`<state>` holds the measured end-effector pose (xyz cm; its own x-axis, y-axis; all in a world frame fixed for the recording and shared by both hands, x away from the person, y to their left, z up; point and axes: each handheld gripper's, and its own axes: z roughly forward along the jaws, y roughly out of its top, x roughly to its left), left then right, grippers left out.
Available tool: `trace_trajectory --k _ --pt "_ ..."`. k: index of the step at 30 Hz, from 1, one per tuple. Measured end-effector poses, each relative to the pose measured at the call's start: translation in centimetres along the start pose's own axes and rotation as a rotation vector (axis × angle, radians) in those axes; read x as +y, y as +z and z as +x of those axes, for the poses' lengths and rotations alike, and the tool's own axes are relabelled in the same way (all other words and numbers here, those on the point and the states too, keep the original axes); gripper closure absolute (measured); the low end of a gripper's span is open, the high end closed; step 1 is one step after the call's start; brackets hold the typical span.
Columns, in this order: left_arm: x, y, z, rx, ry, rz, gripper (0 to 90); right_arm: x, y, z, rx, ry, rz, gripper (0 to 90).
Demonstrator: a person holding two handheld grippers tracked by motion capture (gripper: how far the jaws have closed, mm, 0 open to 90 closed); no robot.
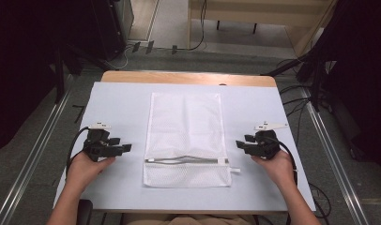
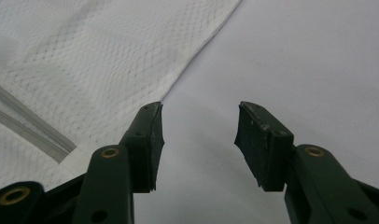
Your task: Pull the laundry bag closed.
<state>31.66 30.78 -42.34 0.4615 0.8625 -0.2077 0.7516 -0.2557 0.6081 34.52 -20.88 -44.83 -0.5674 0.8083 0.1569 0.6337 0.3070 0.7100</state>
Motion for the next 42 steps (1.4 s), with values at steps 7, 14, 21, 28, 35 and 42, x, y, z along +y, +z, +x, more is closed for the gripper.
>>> trace_trajectory --k 7,14,21,28,35,42 --pt "0.1 -0.1 0.0 -0.017 -0.027 -0.005 38.1 0.2 -0.4 0.2 -0.043 -0.016 -0.019 52.6" --pt "0.1 0.0 0.0 -0.006 -0.017 -0.009 36.6 0.2 -0.3 0.1 -0.051 -0.017 -0.013 51.9" --pt "0.3 0.2 0.3 -0.008 -0.035 -0.018 35.8 0.2 -0.2 -0.1 -0.038 -0.012 -0.013 52.4" --pt "0.3 0.3 0.2 -0.025 -0.024 -0.027 33.3 0.5 -0.4 0.3 -0.015 0.004 -0.026 57.0" --pt "0.3 0.0 -0.3 -0.032 0.0 -0.032 34.7 0.6 -0.2 1.8 0.019 -0.034 -0.002 54.5" --pt "0.3 -0.1 -0.5 -0.037 0.005 -0.022 35.4 1.0 -0.2 3.4 0.033 -0.07 -0.005 52.2"
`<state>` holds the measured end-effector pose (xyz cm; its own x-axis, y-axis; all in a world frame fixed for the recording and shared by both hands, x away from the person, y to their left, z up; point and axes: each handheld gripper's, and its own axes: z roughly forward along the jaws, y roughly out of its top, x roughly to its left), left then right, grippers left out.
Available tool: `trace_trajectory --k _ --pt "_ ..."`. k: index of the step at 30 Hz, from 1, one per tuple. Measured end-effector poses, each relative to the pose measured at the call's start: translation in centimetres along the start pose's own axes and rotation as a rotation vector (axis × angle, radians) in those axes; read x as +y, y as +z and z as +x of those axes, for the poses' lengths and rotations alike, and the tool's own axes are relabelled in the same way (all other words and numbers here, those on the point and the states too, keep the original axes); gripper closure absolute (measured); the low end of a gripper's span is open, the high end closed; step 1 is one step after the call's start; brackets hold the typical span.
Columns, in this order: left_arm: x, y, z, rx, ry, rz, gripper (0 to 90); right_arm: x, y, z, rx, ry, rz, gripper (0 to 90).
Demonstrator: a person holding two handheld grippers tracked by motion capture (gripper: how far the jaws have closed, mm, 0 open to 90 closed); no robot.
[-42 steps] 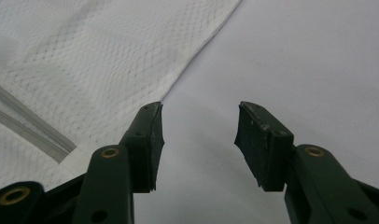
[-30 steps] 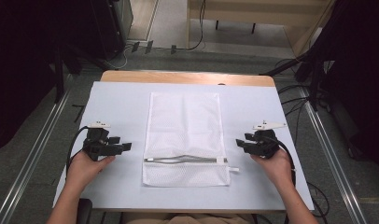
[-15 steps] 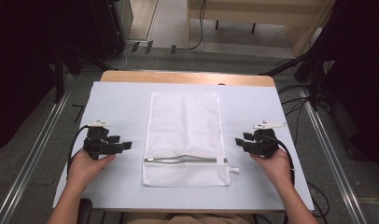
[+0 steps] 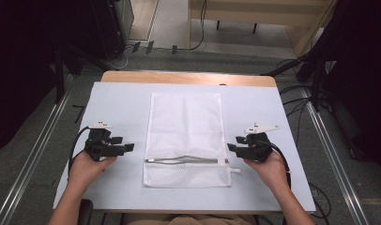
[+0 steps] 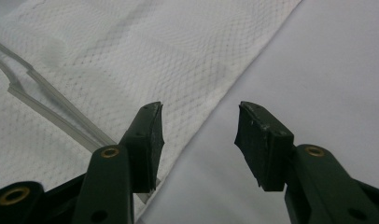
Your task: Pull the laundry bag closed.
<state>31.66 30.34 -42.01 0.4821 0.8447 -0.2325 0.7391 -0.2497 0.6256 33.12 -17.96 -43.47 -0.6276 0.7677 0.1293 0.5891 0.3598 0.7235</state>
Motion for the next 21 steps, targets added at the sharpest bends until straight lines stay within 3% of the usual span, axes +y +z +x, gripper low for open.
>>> trace_trajectory --k 4,11,21 --pt "0.0 0.0 0.1 -0.003 -0.003 -0.006 35.4 0.2 0.0 0.5 0.0 -0.005 -0.016 52.4" --pt "-0.1 0.0 0.1 0.0 -0.003 -0.006 35.4 0.6 0.3 1.8 0.04 -0.017 -0.018 54.8" --pt "-0.5 -0.6 -0.3 0.001 -0.002 -0.022 37.6 1.3 1.3 3.2 0.106 -0.064 0.022 55.9"
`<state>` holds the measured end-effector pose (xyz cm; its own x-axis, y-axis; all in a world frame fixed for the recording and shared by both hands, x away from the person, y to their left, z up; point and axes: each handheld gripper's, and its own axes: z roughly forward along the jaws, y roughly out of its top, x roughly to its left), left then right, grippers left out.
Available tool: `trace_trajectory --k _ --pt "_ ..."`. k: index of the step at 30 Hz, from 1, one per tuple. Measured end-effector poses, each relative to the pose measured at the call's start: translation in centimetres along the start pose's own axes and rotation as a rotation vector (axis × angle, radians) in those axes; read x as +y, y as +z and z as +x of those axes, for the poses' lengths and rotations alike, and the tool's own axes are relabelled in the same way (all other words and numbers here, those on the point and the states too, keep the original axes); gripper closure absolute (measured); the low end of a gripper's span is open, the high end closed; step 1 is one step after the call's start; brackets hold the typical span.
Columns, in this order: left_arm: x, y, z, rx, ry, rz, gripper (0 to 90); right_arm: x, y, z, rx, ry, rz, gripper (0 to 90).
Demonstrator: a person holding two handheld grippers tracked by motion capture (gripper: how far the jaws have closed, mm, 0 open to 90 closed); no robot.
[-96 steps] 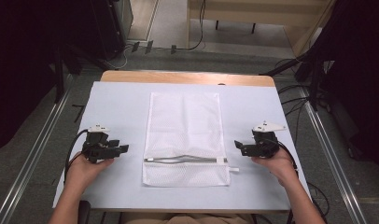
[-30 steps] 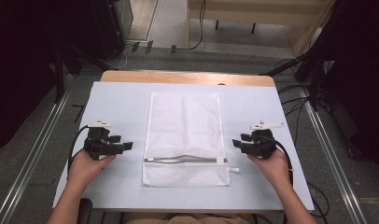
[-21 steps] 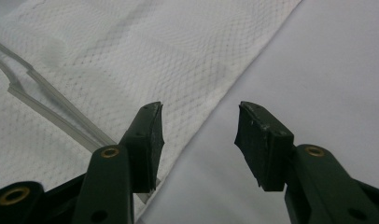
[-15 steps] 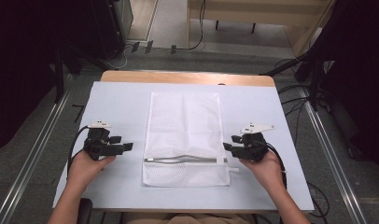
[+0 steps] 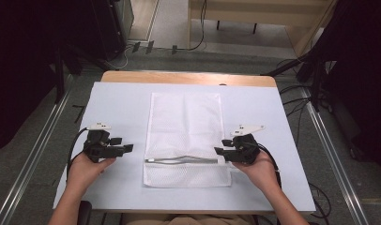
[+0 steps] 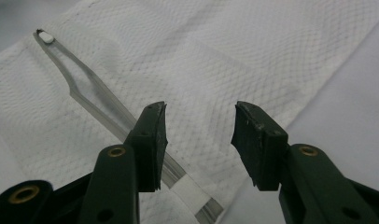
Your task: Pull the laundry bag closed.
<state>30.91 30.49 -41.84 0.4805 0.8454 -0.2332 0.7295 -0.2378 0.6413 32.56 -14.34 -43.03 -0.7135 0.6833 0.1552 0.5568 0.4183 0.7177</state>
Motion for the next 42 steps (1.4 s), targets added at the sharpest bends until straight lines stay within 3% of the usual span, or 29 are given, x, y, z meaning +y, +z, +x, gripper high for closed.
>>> trace_trajectory --k 11,13,16,26,31,42 --pt "-0.8 -0.9 -0.2 -0.004 -0.023 -0.004 40.4 1.2 1.0 1.0 0.044 -0.037 0.005 57.5" --pt "-1.0 -1.1 -0.3 -0.019 -0.055 -0.004 41.7 1.6 1.3 1.4 0.052 -0.045 0.003 57.2" --pt "-1.1 -1.3 -0.3 -0.034 -0.069 -0.007 44.4 1.8 1.5 1.6 0.057 -0.055 0.006 57.4" --pt "-1.3 -1.6 -0.5 -0.036 -0.071 -0.007 50.1 3.0 2.6 2.6 0.075 -0.08 0.015 61.1" --pt "-1.3 -1.7 -0.7 -0.042 -0.053 -0.005 56.0 3.8 3.1 3.3 0.094 -0.088 0.019 61.3" --pt "-1.3 -1.8 -0.6 -0.03 -0.049 -0.008 55.8 5.5 5.0 5.8 0.159 -0.107 0.027 68.6"
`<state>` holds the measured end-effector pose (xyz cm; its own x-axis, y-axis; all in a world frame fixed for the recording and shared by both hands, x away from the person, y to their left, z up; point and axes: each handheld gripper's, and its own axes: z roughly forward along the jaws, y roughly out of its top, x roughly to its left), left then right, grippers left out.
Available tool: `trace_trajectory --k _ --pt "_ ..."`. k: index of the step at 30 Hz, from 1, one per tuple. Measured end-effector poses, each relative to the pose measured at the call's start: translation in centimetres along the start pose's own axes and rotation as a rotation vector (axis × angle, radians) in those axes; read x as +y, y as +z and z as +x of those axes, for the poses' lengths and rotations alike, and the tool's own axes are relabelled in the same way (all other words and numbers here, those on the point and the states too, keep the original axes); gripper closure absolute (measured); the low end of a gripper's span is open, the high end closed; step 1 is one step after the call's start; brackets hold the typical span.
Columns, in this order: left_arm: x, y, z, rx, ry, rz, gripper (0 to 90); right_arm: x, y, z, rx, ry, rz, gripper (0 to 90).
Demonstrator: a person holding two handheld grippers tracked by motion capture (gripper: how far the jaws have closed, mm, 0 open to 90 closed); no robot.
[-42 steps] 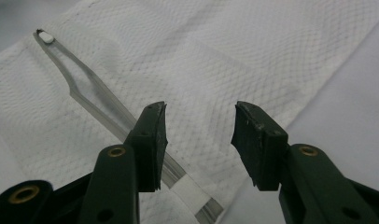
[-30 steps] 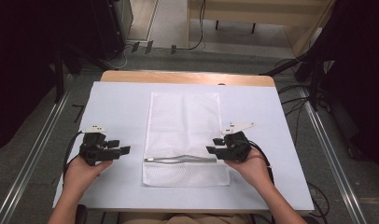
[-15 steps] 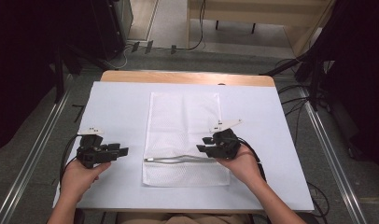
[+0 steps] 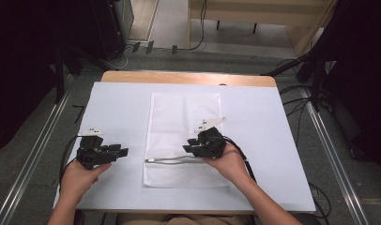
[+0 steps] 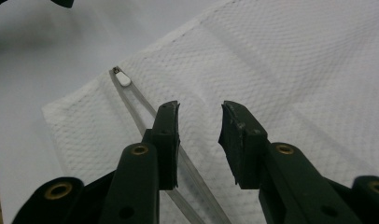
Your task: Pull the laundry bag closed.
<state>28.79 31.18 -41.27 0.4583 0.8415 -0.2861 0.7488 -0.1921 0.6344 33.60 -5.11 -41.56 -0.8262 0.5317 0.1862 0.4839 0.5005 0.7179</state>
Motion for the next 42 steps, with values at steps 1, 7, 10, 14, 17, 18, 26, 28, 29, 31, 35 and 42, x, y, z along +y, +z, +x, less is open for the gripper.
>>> trace_trajectory --k 1,7,10,14,17,18,26,28,29,31,35,42 --pt "0.0 0.0 0.0 -0.001 0.001 0.0 55.8 0.0 0.0 0.0 0.0 0.0 0.0 68.6" --pt "0.0 0.1 -0.1 -0.007 0.012 0.003 55.9 0.5 1.2 1.0 0.031 -0.013 0.003 72.9" --pt "0.0 0.1 0.0 -0.005 0.012 0.002 55.9 0.7 1.8 1.3 0.051 -0.006 0.005 74.4" --pt "0.0 0.1 0.0 -0.007 0.007 0.0 55.9 0.9 2.4 1.7 0.061 -0.007 0.011 75.9" --pt "0.1 0.1 0.1 -0.003 0.012 0.002 55.9 1.2 3.1 2.5 0.112 -0.014 0.007 77.6" --pt "0.1 0.1 0.1 -0.004 0.01 0.002 55.9 1.3 3.2 2.8 0.107 -0.015 0.017 77.9" --pt "0.0 0.2 0.1 0.01 0.023 0.004 55.6 1.5 5.2 3.5 0.135 -0.032 0.034 77.6" --pt "0.1 0.2 0.2 0.009 0.022 0.004 55.4 1.6 5.4 3.6 0.137 -0.033 0.038 77.9" --pt "0.1 0.2 0.2 0.009 0.022 0.005 55.4 1.6 5.6 3.6 0.141 -0.032 0.042 78.3" --pt "0.2 0.2 0.2 0.011 0.025 0.005 55.1 1.7 6.1 3.8 0.146 -0.04 0.043 78.5" --pt "0.2 0.3 0.2 0.017 0.026 0.0 54.7 1.9 6.9 4.0 0.147 -0.043 0.053 79.5" --pt "0.4 0.5 0.3 0.016 0.037 0.005 54.3 2.4 8.1 4.3 0.15 -0.045 0.063 82.2"
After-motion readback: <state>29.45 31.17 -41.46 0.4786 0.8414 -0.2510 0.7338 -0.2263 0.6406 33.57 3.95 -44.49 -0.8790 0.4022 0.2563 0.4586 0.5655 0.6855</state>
